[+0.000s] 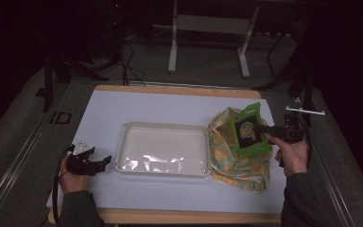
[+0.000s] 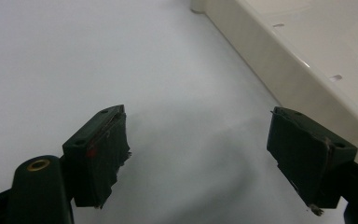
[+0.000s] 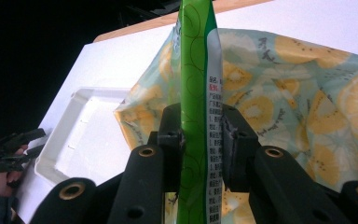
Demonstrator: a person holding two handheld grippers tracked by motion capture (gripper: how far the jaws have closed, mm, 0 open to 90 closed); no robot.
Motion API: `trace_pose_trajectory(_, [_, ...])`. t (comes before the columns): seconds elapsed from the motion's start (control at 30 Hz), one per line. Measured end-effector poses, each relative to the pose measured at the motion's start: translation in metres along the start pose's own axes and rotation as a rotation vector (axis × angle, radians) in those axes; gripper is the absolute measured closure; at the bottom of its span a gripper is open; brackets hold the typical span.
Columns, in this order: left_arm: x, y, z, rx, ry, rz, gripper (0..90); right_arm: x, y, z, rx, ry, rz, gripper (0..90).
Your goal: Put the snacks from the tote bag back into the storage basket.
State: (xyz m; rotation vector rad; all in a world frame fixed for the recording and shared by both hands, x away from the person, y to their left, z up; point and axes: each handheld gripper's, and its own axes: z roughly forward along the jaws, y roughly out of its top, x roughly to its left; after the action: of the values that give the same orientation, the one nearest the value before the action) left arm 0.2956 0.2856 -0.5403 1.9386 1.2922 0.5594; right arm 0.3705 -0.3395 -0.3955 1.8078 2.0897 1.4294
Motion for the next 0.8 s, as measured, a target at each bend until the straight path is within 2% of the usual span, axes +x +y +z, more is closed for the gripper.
trace_pose_trajectory(0.23, [0.0, 0.0, 0.0, 0.0, 0.0, 0.0, 20.6, 0.003, 0.003, -0.001, -0.005, 0.039, 0.006, 72.7])
trace_pose_trajectory(0.8, [0.0, 0.0, 0.0, 0.0, 0.0, 0.0, 20.6, 0.013, 0.008, -0.004, -0.022, 0.067, -0.007, 72.7])
